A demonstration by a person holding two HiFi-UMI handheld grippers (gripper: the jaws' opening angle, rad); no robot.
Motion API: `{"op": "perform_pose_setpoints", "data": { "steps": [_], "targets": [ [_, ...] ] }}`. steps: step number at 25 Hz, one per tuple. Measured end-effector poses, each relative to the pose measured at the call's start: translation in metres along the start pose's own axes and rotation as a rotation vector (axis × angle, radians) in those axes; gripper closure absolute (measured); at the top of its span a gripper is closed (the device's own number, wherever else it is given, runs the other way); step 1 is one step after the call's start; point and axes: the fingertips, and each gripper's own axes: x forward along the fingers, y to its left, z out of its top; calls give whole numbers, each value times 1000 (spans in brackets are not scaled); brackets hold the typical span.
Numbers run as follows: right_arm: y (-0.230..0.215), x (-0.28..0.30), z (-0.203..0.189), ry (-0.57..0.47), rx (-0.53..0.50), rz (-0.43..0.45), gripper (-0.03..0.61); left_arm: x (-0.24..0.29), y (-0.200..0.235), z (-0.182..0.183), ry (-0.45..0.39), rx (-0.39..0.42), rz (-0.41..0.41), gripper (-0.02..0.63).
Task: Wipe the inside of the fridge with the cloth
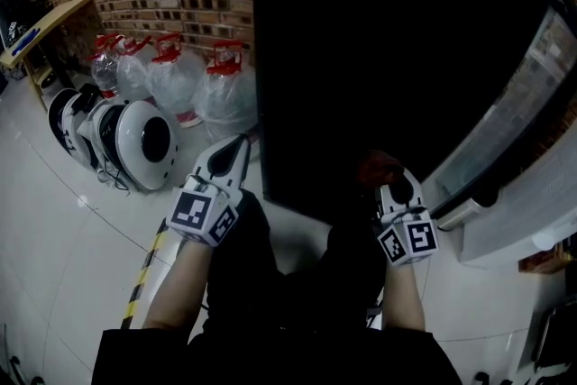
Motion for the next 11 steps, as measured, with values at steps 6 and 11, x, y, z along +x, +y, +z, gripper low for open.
{"op": "perform_pose_setpoints", "data": {
  "steps": [6,11],
  "targets": [
    [6,3,-5,24,-23,4,506,-9,-5,1,-18,5,-5,612],
    [4,4,-6,26,-16,0,506,-20,-2,7,-73,-7,24,612]
  ]
}}
